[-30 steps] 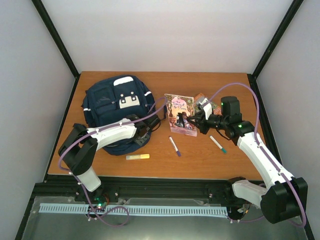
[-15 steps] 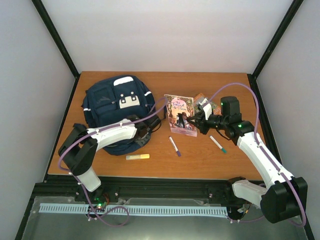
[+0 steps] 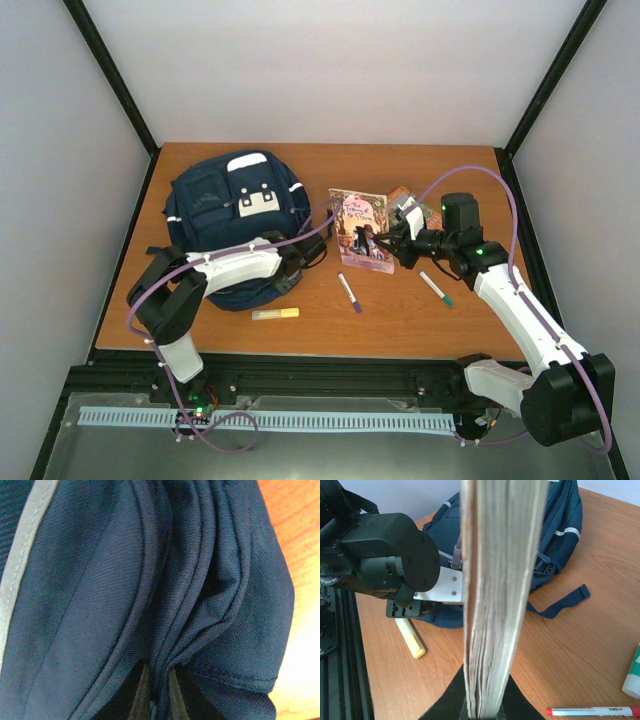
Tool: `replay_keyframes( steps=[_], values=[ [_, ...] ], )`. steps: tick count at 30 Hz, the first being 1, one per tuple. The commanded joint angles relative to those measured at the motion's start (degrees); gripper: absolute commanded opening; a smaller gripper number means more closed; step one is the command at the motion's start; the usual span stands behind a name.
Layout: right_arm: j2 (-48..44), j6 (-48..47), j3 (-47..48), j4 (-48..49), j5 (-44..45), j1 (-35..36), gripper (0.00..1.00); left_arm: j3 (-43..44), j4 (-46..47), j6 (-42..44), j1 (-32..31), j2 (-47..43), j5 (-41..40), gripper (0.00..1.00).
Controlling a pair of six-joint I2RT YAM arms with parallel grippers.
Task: Pack the student bag
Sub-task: Place the book in the student bag.
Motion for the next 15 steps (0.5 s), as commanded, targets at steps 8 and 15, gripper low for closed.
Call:
replay_keyframes(
  steps=[8,15],
  values=[
    [-1.09,5.53,2.71,1.45,5.81,-0.57,0.03,9.69,-4.8,-0.46,-0.16,-6.11,-3.99,0.01],
    [3.11,8.27,12.51,-8.41,1.95,-0.56,0.03,17.0,-2.03,3.12,-0.21,-10.72,-5.29,0.01]
  ],
)
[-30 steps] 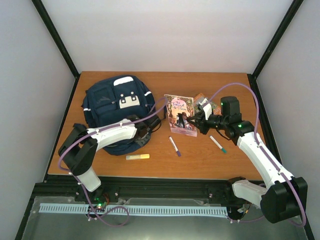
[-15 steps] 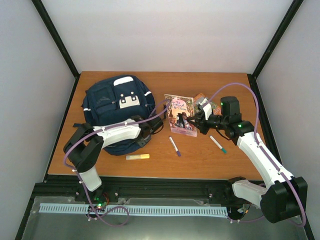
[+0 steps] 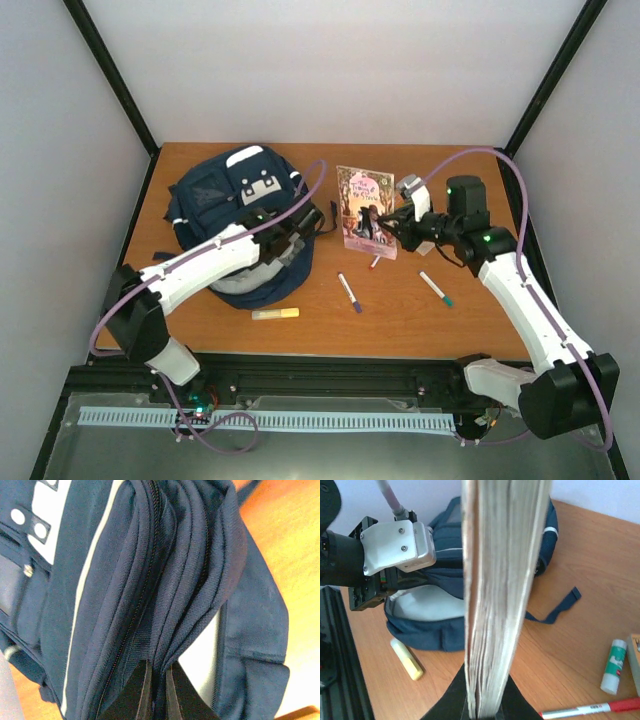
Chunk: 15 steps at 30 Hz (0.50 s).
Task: Pack the student bag
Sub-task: Place the book in the student bag.
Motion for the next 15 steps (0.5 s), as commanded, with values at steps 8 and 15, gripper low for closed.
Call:
replay_keyframes(
  steps=[8,15],
  values=[
    [8.0,8.95,7.42,-10.25,-11.46,-0.13,0.03,10.0,7.05,5.87,-0.18,-4.62,-4.61,0.01],
    [15.65,11.74,6.61,-12.83,-18.8,0.68,0.03,9.41,10.03,7.42,-0.1,-8.98,-5.64,0.01]
  ],
)
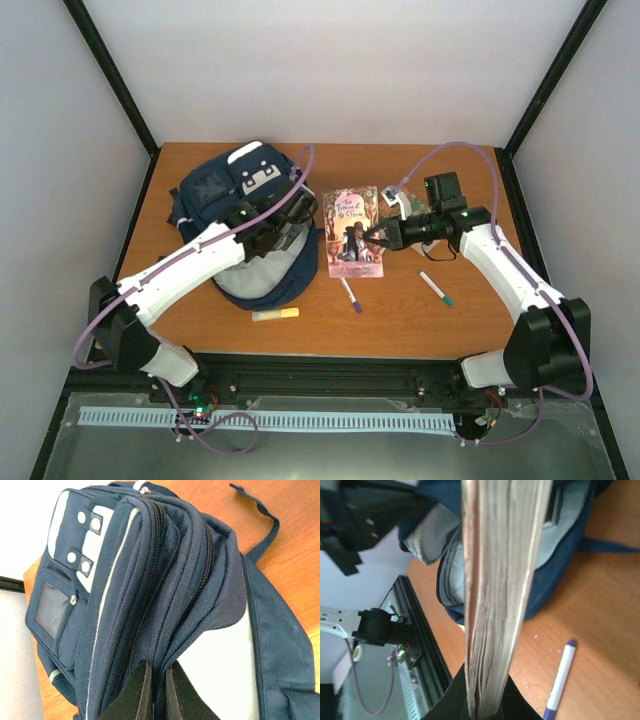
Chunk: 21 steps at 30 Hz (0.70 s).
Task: Pack the student bag
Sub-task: Place the book in the student bag.
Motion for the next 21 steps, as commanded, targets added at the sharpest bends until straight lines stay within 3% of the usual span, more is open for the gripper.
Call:
replay_keyframes(
  steps=[1,6,14,21],
  values=[
    [3.24,3.51,-1.54,-2.31,-6.92,0.84,0.03,3.91,6.83,2.31,-0.25,-4.07,-1.85,0.01],
    [6.44,0.84,-3.21,-5.2,-8.33,5.11,0.03,5.26,8.18,3.08,-0.16,-3.78,-2.07,0.01],
    [12.05,1.56,-2.89,-3.39,-12.99,12.48,0.03,0.37,12.62,3.62,0.09,-6.95,-0.51,0.01],
    [19.03,1.0,-0.13,-4.6,-13.38,14.53,0.03,-6.42,20.04,4.5,0.98,-13.53,1.38,0.01]
  ],
)
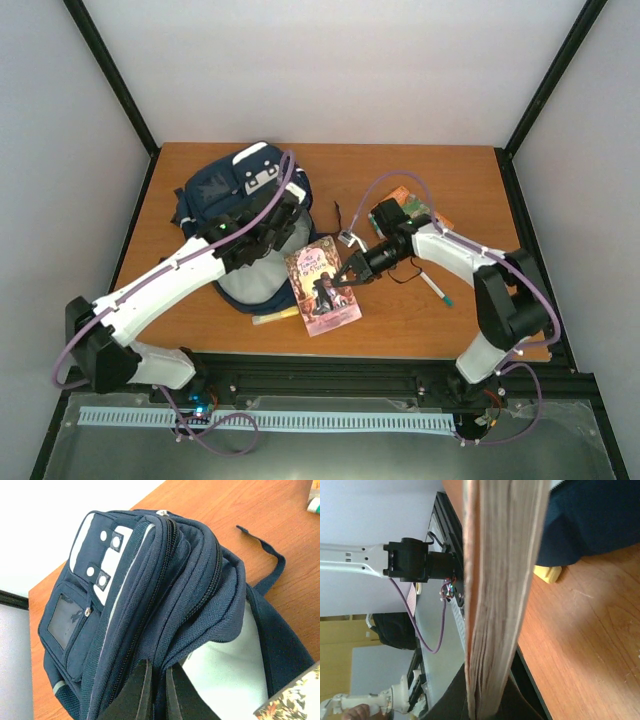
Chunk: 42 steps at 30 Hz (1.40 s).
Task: Pack the student bag
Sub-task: Place the book in the student bag.
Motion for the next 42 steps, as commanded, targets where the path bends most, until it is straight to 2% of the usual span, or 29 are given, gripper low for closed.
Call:
replay_keyframes(
  steps=[1,5,11,17,27,31,33,37,42],
  values=[
    [5.29,-1.25,5.19,-1.72,-1.48,1.88,0.03,-1.47,12.36,1.51,0.7,-6.49,1.47,0.01],
    [11.94,-2.9,13.47,-4.36,-0.57,4.66,0.03,-2.32,12.83,0.9,1.46,-6.97,2.78,0.01],
    [24.19,-1.75,24.59,-5.45,-7.88,6.94,0.03,-3.27,13.37,-0.11,3.18,-7.13,2.7,0.01],
    [28.21,6.59,28.77,4.01,-8.94,7.63,0.03,-3.66,13.62,-0.75,4.68,-7.93,4.39,0.01],
    [35.75,19.07,32.82,14.55,-3.48,7.61,0.03,-3.79,13.87,-1.53,6.19,-8.91,6.81,0.01],
    [38.23,19.95,35.48,15.24,1.45,7.65,0.03,-3.92,13.89,-1.73,6.32,-8.84,7.82,0.01],
    [39.94,18.33,38.36,12.5,4.74,7.78,0.03,-3.97,13.81,-1.6,6.32,-8.85,8.16,0.01],
    [41.51,14.1,42.1,8.28,8.91,7.83,0.14,-4.44,13.88,-1.08,6.32,-9.41,7.65,0.01],
    [37.29,10.34,38.97,7.07,14.28,7.83,0.34,-5.59,14.64,-0.6,6.32,-10.88,7.33,0.01]
  ],
)
